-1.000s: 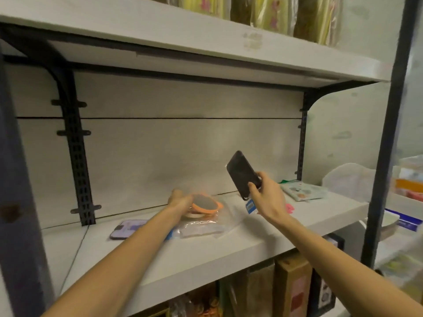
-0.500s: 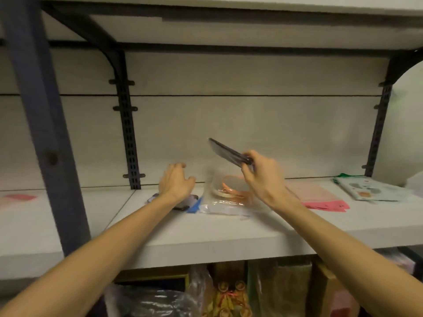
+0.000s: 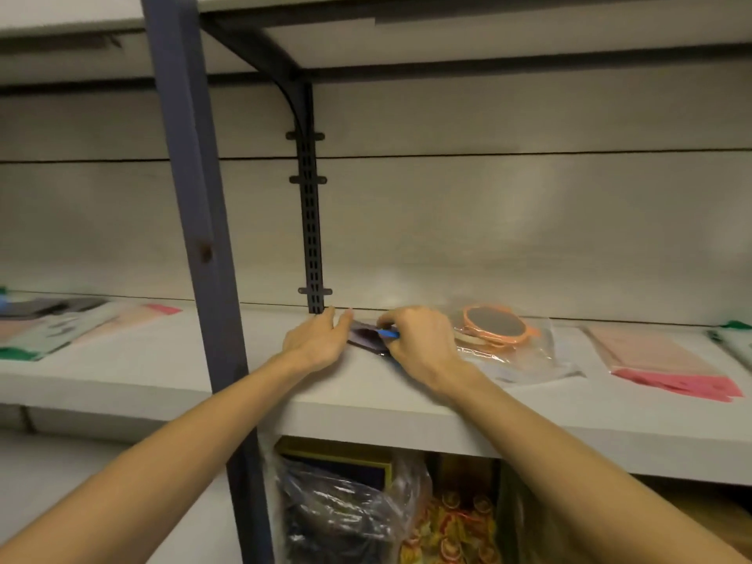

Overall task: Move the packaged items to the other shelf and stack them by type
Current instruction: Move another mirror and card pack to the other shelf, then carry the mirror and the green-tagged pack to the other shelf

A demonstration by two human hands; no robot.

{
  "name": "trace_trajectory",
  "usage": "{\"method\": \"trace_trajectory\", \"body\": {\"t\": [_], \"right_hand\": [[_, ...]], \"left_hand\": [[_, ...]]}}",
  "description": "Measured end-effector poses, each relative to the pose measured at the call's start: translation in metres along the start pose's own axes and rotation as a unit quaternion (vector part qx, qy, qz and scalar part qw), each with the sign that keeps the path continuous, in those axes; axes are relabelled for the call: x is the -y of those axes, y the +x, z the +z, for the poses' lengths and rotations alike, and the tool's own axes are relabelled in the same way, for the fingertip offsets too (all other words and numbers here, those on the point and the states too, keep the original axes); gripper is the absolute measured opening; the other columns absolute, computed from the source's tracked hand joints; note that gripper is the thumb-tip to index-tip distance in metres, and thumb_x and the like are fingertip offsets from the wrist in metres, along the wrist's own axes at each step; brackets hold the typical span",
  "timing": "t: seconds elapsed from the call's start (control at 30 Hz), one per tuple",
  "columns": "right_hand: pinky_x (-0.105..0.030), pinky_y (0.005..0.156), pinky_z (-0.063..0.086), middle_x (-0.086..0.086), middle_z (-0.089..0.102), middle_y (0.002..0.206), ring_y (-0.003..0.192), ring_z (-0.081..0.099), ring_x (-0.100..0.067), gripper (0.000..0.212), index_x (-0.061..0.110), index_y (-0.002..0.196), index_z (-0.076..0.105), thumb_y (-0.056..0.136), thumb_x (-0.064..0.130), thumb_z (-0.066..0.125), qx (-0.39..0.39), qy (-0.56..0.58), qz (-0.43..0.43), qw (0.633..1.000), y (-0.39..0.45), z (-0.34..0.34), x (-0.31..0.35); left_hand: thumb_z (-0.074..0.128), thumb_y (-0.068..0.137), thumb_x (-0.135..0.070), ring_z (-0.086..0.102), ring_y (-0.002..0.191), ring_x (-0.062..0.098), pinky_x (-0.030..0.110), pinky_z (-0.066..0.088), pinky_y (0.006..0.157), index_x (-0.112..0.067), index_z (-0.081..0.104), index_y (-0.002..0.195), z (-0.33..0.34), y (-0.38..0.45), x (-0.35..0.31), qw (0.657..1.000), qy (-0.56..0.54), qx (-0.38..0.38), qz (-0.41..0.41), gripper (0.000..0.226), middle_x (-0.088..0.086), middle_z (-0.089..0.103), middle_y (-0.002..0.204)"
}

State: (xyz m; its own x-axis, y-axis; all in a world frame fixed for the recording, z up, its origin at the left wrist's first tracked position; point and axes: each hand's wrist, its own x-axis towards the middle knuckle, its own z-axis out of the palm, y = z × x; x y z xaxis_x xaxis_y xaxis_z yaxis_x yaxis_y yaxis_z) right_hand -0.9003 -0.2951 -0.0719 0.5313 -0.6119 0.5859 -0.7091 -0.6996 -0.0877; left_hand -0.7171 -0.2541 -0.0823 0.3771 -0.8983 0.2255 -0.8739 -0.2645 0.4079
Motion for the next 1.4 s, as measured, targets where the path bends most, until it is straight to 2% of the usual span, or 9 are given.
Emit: {"method": "trace_trajectory", "body": {"t": [0.13, 0.27, 0.4, 0.63, 0.83, 0.97, 1.07, 1.23, 1.4], "right_hand": [[-0.033, 0.071, 0.048, 0.0, 0.073, 0.108, 0.095, 0.065, -0.028, 0.026, 0.025, 0.105, 0.072, 0.093, 0.044, 0.059, 0.063, 0.031, -0.035, 0.997, -0.002, 0.014, -0.003], [-0.035, 0.077, 0.051, 0.0, 0.07, 0.109, 0.098, 0.064, -0.027, 0.031, 0.023, 0.111, 0.067, 0.096, 0.048, 0.055, 0.136, 0.092, -0.024, 0.986, -0.005, 0.029, -0.01], [-0.037, 0.096, 0.05, 0.002, 0.06, 0.138, 0.122, 0.058, -0.023, 0.056, 0.024, 0.14, 0.054, 0.09, 0.048, 0.063, 0.131, 0.155, 0.034, 0.979, -0.007, 0.023, -0.004], [-0.035, 0.109, 0.041, -0.001, 0.06, 0.139, 0.128, 0.056, -0.022, 0.052, 0.018, 0.139, 0.056, 0.089, 0.032, 0.066, 0.017, 0.274, 0.137, 0.952, -0.007, -0.017, -0.012], [-0.024, 0.112, 0.027, -0.009, 0.051, 0.145, 0.136, 0.043, -0.024, 0.051, 0.008, 0.143, 0.048, 0.094, 0.013, 0.06, -0.257, 0.218, 0.131, 0.932, -0.004, -0.07, 0.03], [-0.01, 0.113, 0.02, -0.008, 0.044, 0.15, 0.139, 0.038, -0.019, 0.057, 0.008, 0.148, 0.04, 0.094, 0.014, 0.059, -0.383, 0.211, 0.079, 0.896, -0.005, -0.105, 0.103], [-0.025, 0.121, 0.023, -0.011, 0.036, 0.156, 0.145, 0.033, -0.019, 0.066, 0.005, 0.152, 0.033, 0.093, 0.016, 0.062, -0.409, 0.229, 0.024, 0.883, -0.003, -0.113, 0.176], [-0.045, 0.123, 0.025, -0.019, 0.029, 0.16, 0.15, 0.026, -0.031, 0.069, -0.003, 0.15, 0.035, 0.091, 0.014, 0.066, -0.399, 0.18, -0.102, 0.893, 0.013, -0.096, 0.288], [-0.035, 0.126, 0.013, -0.016, 0.029, 0.161, 0.152, 0.022, -0.03, 0.069, 0.001, 0.152, 0.034, 0.092, 0.021, 0.064, -0.325, 0.151, -0.148, 0.922, 0.043, -0.054, 0.372]], "left_hand": [[0.011, 0.101, -0.065, 0.051, 0.131, 0.033, 0.047, 0.038, 0.107, -0.027, 0.042, 0.147, 0.012, 0.003, 0.006, 0.997, 0.071, 0.014, 0.009, 0.068, 0.008, 0.056, 0.145], [0.017, 0.103, -0.062, 0.047, 0.133, 0.032, 0.049, 0.036, 0.111, -0.029, 0.046, 0.148, 0.02, 0.011, 0.01, 0.998, 0.055, 0.017, 0.007, 0.063, 0.007, 0.057, 0.143], [0.029, 0.104, -0.054, 0.056, 0.122, 0.03, 0.045, 0.044, 0.103, -0.02, 0.061, 0.132, 0.019, 0.008, 0.012, 0.998, 0.01, -0.049, 0.05, 0.054, 0.006, 0.064, 0.133], [0.051, 0.101, -0.035, 0.045, 0.136, 0.027, 0.039, 0.035, 0.11, -0.012, 0.053, 0.14, -0.037, -0.029, -0.009, 0.941, 0.057, -0.217, 0.252, 0.045, 0.008, 0.049, 0.148], [0.061, 0.093, -0.027, 0.041, 0.143, 0.026, 0.047, 0.024, 0.123, -0.008, 0.057, 0.138, -0.12, -0.096, -0.009, 0.821, 0.042, -0.365, 0.437, 0.049, 0.012, 0.047, 0.152], [0.065, 0.09, -0.021, 0.038, 0.144, 0.027, 0.052, 0.03, 0.118, -0.001, 0.05, 0.141, -0.178, -0.125, 0.023, 0.79, -0.078, -0.435, 0.426, 0.056, 0.015, 0.042, 0.154], [0.062, 0.091, -0.02, 0.04, 0.142, 0.027, 0.048, 0.034, 0.115, -0.001, 0.047, 0.142, -0.218, -0.129, 0.064, 0.791, -0.076, -0.456, 0.4, 0.056, 0.014, 0.041, 0.155], [0.057, 0.095, -0.026, 0.043, 0.139, 0.024, 0.041, 0.037, 0.112, -0.005, 0.044, 0.144, -0.264, -0.13, 0.161, 0.824, -0.028, -0.46, 0.328, 0.055, 0.01, 0.039, 0.155], [0.053, 0.1, -0.034, 0.04, 0.141, 0.023, 0.043, 0.038, 0.113, -0.008, 0.031, 0.153, -0.289, -0.134, 0.269, 0.877, 0.049, -0.421, 0.227, 0.063, 0.008, 0.035, 0.159]]}}
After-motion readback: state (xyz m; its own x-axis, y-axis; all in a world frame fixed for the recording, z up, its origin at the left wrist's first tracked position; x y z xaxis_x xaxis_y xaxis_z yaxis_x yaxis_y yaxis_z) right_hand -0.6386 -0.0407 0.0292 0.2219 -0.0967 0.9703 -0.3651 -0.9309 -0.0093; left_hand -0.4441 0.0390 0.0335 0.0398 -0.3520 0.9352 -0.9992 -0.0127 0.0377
